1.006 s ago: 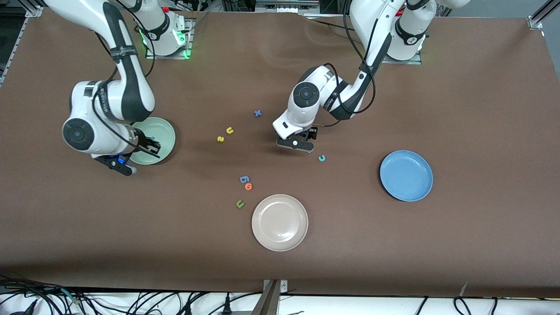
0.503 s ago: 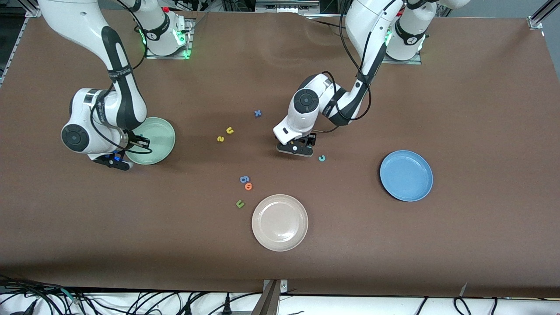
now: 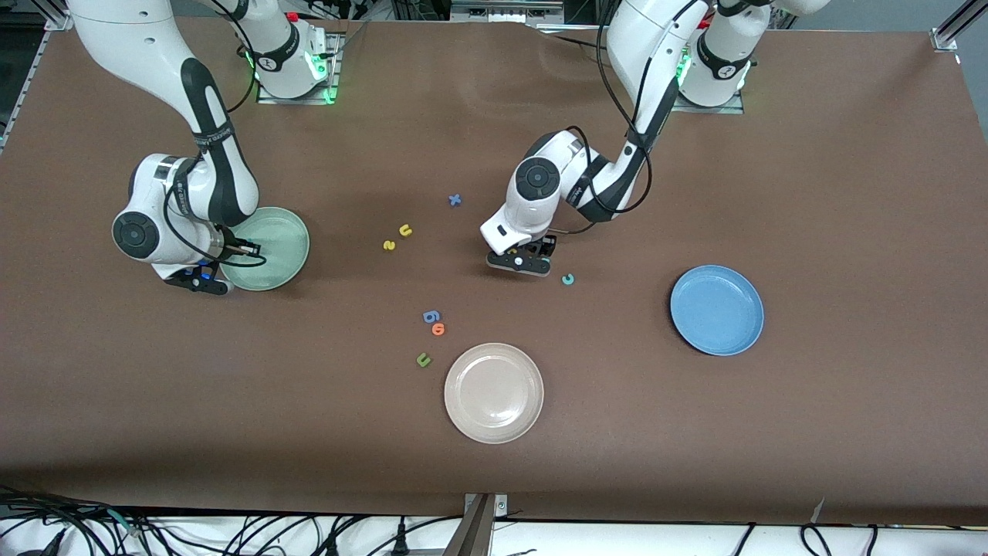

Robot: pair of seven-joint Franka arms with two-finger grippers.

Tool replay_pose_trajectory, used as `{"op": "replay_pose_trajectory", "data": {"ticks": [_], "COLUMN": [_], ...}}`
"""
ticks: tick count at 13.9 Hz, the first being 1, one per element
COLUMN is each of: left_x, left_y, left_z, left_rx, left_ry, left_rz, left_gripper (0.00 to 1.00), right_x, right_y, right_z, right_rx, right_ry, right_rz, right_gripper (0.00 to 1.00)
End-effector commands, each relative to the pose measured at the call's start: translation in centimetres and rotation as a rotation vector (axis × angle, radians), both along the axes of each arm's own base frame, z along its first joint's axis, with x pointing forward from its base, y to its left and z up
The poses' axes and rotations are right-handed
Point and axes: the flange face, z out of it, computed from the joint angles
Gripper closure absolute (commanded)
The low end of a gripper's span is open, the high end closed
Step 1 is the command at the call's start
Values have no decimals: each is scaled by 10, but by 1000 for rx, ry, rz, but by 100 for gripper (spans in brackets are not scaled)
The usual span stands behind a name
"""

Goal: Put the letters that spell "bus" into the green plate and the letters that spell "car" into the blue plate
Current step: 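Reach the yellow 2 with the right gripper while the left gripper grasps yellow a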

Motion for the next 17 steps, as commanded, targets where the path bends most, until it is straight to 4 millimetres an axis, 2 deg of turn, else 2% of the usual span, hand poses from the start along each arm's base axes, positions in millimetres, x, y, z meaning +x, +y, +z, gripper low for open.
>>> {"op": "replay_pose_trajectory", "data": {"ticks": [1,2,4,6,8,10,12,15,17], "left_x": [5,4,1,2,2,0,-1,1,2], "left_y": [-7,-9,-12,-12,-12,-14,-13,-14,-15], "left_z": [1,1,1,2,2,1,0,-2,-1], "left_rx": [7,5,6,5,6,7,8,7,5], "left_ry": [-22,-23,-23,-25,-24,-23,-22,-24,-26], "left_rz": [-1,-4,-8,1,3,-2,-2,1,1], "left_gripper": [27,31,40,43,48,57,58,66,75], "right_x": [5,10,24,37,42,39,33,21,13], "right_y": [9,18,54,83,120,163,201,258,281], "right_z": [21,38,74,101,118,122,119,99,75], "right_rx": [34,40,35,9,-28,-57,-39,-31,-41], "right_ry": [-21,-16,5,17,4,-21,-32,-75,-96], "right_rz": [-9,-47,-105,-167,-239,-315,-405,-514,-555], "right_gripper": [1,1,1,2,2,2,2,2,2]}}
